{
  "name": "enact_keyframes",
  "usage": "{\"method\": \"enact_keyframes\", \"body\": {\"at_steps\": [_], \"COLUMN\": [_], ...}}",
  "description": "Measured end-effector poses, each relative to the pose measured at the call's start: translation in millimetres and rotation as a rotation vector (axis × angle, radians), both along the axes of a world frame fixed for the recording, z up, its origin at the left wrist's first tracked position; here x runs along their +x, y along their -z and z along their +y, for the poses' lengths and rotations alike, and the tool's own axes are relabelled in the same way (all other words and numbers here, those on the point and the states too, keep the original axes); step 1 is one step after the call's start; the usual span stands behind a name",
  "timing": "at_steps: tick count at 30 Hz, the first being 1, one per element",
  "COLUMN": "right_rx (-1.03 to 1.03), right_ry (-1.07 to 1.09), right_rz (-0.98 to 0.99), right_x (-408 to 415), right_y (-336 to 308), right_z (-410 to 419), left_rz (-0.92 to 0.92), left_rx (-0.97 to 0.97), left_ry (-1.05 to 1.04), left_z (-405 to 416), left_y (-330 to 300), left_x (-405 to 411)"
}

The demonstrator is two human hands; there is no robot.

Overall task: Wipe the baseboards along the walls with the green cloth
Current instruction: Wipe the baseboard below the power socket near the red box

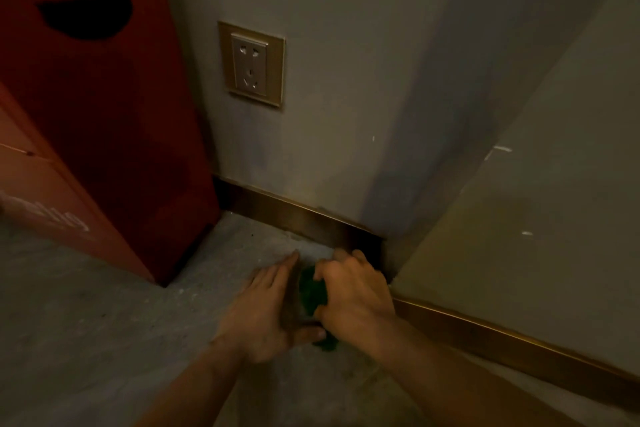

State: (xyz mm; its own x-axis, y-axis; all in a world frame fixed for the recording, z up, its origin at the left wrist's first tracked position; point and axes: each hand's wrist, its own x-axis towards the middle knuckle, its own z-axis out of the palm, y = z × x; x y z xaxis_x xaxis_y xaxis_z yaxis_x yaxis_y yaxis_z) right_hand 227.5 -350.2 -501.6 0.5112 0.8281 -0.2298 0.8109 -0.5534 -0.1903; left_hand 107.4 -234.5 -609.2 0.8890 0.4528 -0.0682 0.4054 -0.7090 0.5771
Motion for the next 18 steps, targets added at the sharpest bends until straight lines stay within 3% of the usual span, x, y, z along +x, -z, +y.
{"method": "enact_keyframes", "body": {"at_steps": [4, 8, 14, 18], "right_rx": [0.085, 0.215, 0.27, 0.259], "right_ry": [0.062, 0.101, 0.117, 0.029], "right_rz": [0.174, 0.276, 0.346, 0.28], "right_x": [-6, -8, -5, -3], "right_y": [-9, -22, -42, -51], "right_z": [-18, -35, -60, -72], "left_rz": [-0.011, 0.023, -0.037, -0.045], "left_rx": [-0.034, 0.06, 0.207, 0.284], "left_ry": [0.075, 0.131, 0.143, 0.14], "left_z": [-14, -27, -40, -52], "left_y": [-34, -66, -94, -114], "left_x": [-3, -8, -14, -11]}}
